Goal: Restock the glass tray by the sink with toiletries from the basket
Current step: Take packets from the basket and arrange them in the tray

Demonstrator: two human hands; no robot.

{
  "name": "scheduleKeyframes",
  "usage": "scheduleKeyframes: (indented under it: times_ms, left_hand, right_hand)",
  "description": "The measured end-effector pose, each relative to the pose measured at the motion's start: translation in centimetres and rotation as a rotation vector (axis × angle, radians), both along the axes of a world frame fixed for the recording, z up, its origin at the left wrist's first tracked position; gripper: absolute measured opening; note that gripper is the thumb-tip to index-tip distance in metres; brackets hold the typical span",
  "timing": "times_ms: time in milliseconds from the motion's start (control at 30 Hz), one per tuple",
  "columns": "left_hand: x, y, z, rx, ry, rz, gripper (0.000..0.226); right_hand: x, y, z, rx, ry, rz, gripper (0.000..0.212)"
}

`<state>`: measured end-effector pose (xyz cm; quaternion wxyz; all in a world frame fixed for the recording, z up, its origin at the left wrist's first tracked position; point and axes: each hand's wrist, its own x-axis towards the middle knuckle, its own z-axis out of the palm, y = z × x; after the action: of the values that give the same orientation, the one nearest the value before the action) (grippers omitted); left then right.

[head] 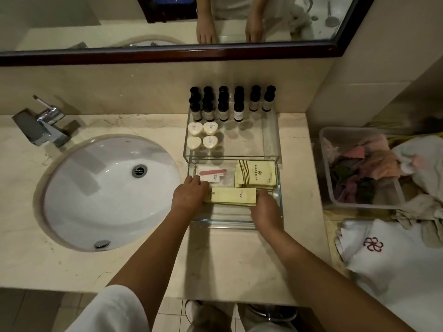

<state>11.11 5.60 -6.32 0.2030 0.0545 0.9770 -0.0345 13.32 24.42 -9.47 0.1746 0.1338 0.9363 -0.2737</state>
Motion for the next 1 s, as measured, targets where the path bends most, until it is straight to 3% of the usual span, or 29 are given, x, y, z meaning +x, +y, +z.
scheduleKeyframes:
  times_ms: [333,800,900,1000]
  left_hand:
    - [-0.1,-0.6,-0.4,-0.003,0.009,-0.02,0.037]
    - [2.1,-0.6,1.5,0.012,0.089,0.089,0.04]
    - [3.5,-2.2,2.9,0.026,0.113,0.133,0.043]
    - [5.9,-5.0,4.6,0.021,0.113,0.176,0.039]
  right_hand:
    - [1.0,-0.4,-0.4,-0.015,0.104,-0.023,0.021]
    - [1.6,1.0,2.9,-0.063,0.058,-0.138,0.014]
    - [2.0,0.1,4.8,-0.143,0.073,-0.089,0.008]
    - [2.2,-2.4,7.1,-0.195,0.126,0.037,0.017]
